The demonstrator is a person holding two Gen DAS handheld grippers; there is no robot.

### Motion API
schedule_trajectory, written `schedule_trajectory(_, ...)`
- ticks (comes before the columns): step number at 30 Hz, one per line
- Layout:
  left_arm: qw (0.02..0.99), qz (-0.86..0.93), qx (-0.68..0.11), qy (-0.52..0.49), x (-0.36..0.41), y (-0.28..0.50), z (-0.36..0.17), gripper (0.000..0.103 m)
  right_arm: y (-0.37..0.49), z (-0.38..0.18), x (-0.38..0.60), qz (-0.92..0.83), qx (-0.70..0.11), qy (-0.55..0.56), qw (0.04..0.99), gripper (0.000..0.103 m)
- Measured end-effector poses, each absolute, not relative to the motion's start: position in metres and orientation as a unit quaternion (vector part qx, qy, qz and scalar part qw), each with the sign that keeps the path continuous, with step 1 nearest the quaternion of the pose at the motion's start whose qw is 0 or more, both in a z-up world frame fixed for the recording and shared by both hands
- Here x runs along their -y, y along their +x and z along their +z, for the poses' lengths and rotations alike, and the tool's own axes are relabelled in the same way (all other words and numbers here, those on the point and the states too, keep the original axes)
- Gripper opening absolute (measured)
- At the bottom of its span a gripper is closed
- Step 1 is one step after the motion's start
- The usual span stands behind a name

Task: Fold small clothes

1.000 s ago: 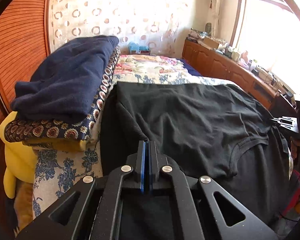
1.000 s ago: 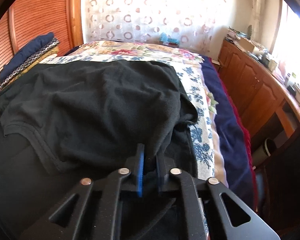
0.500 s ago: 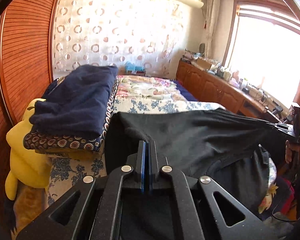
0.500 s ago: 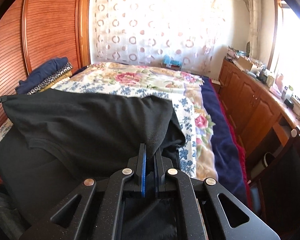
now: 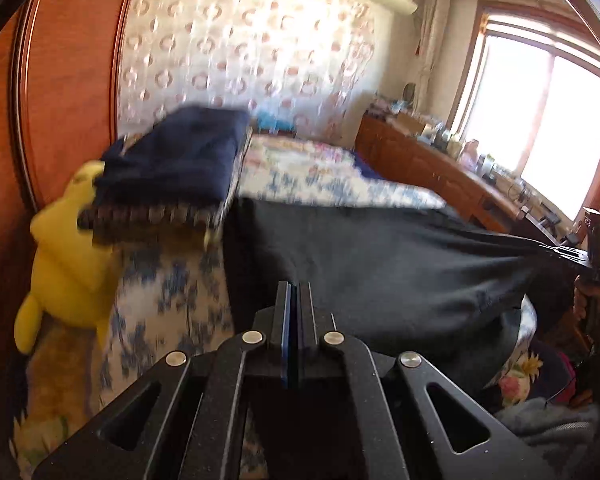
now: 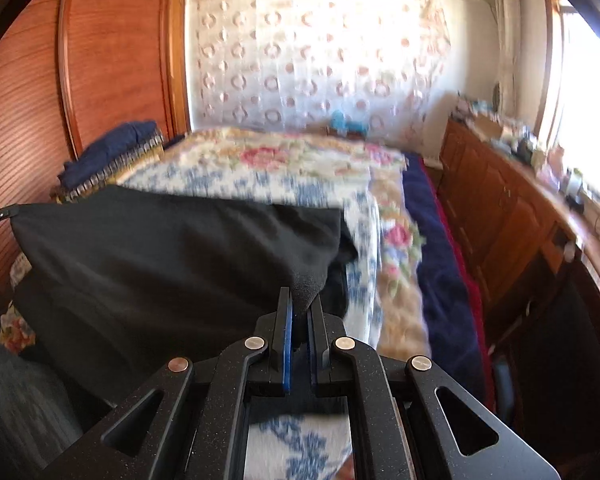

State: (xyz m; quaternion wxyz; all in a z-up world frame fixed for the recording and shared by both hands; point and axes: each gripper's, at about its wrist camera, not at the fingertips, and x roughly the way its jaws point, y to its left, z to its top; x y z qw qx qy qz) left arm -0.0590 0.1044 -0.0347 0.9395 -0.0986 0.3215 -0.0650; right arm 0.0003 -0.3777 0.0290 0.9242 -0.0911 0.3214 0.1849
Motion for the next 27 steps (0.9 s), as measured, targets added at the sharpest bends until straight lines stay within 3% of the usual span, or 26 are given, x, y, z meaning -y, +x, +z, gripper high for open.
schedule_trajectory(7, 0.922, -0.048, -0.376, -0.079, -0.094, -0.062, -0.076, 0.003, 0.015, -0.024, 0.387, 0.17, -0.377, -0.071, 0.908, 0.006)
schedule_trajectory(9, 0.92, -0.044, -0.382, -0.072, -0.091, -0.06, -0.079, 0.003, 0.015, -0.024, 0.391, 0.167, -0.375, -0.064, 0.909, 0.02)
schedule_trajectory(12, 0.92, -0.047, -0.384, -0.06, -0.085, -0.059, -0.081, 0.005, 0.018, -0.017, 0.402, 0.159, -0.363, -0.045, 0.917, 0.033)
schedule_trajectory(14, 0.921, -0.051, -0.381, -0.059, -0.084, -0.058, -0.081, 0.037, 0.013, -0.016, 0.411, 0.151, -0.356, -0.038, 0.922, 0.034)
schedule_trajectory(18, 0.921, -0.06, -0.379, -0.065, -0.084, -0.058, -0.079, 0.047, 0.019, -0.034, 0.415, 0.128, -0.37, -0.046, 0.919, 0.034)
schedule_trajectory(20, 0.919, -0.058, -0.383, -0.065, -0.084, -0.056, -0.081, 0.063, 0.023, -0.041, 0.412, 0.129, -0.379, -0.047, 0.915, 0.034)
schedule_trajectory(23, 0.916, -0.062, -0.389, -0.071, -0.084, -0.055, -0.085, 0.073, 0.028, -0.047, 0.404, 0.142, -0.384, -0.045, 0.911, 0.034)
schedule_trajectory(27, 0.913, -0.059, -0.398, -0.07, -0.083, -0.053, -0.09, 0.073, 0.036, -0.047, 0.407, 0.147, -0.384, -0.042, 0.91, 0.034)
